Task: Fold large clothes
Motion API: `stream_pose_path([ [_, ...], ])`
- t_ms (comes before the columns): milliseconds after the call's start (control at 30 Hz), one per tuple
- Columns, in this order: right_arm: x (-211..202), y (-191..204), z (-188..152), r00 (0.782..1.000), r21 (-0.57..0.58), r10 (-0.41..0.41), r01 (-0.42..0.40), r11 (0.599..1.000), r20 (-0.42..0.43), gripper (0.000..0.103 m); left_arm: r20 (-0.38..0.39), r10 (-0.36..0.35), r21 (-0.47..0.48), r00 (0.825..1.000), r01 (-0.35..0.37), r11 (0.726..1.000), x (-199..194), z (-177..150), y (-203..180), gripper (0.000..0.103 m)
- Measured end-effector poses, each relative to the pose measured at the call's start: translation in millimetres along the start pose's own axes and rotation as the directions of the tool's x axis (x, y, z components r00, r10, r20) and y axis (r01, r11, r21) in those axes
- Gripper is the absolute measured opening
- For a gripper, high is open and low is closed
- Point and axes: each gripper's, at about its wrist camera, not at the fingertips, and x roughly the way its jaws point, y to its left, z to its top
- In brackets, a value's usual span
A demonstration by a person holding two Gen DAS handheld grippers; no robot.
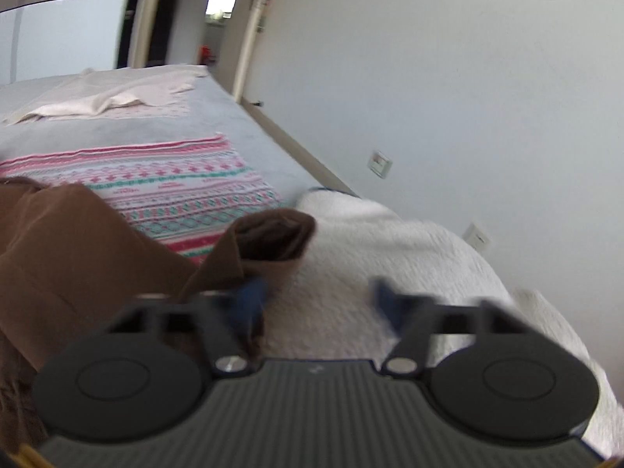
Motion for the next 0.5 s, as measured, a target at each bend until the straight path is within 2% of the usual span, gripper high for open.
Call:
stream_pose_path([
  [67, -7, -9, 13, 0.997, 0.002, 0.001, -0.001, 1.0, 0.079, 0.0, 0.017, -0.029, 0.003, 0.999, 0.029, 1.0, 10, 2, -11, 0.102],
  [167, -29, -28, 39, 0.977, 0.007, -0.048, 0.048, 0.999, 0.206, 0.0, 0.09, -0.053, -0.027, 0.995, 0.056, 0.998, 21, 12, -19, 0.1],
  [233, -41, -45, 59, 0.961, 0.031, -0.077, 0.072, 0.997, 0.266, 0.0, 0.149, -0.067, -0.049, 0.987, 0.075, 0.996, 32, 21, -22, 0.087],
  [267, -43, -54, 68, 0.959, 0.037, -0.087, 0.08, 0.996, 0.271, 0.0, 0.16, -0.074, -0.057, 0.984, 0.084, 0.995, 39, 24, -25, 0.073],
  [300, -43, -63, 74, 0.963, 0.049, -0.075, 0.064, 0.997, 0.259, 0.0, 0.156, -0.081, -0.073, 0.984, 0.093, 0.993, 47, 28, -28, 0.064],
  [333, -42, -73, 79, 0.972, 0.073, -0.036, 0.02, 0.997, 0.233, 0.0, 0.147, -0.103, -0.09, 0.984, 0.117, 0.989, 56, 29, -31, 0.061],
  [400, -30, -98, 79, 0.986, 0.173, 0.099, -0.122, 0.977, 0.134, 0.004, 0.132, -0.15, -0.104, 0.98, 0.164, 0.981, 69, 27, -37, 0.058],
  [433, -21, -106, 76, 0.981, 0.223, 0.172, -0.189, 0.956, 0.091, 0.01, 0.132, -0.163, -0.097, 0.978, 0.176, 0.979, 75, 24, -42, 0.058],
  [467, -13, -111, 72, 0.969, 0.266, 0.241, -0.246, 0.932, 0.052, 0.044, 0.136, -0.173, -0.085, 0.976, 0.185, 0.979, 80, 21, -47, 0.058],
  [500, -5, -112, 68, 0.957, 0.297, 0.288, -0.281, 0.913, 0.021, 0.066, 0.137, -0.176, -0.075, 0.975, 0.188, 0.979, 84, 19, -50, 0.058],
])
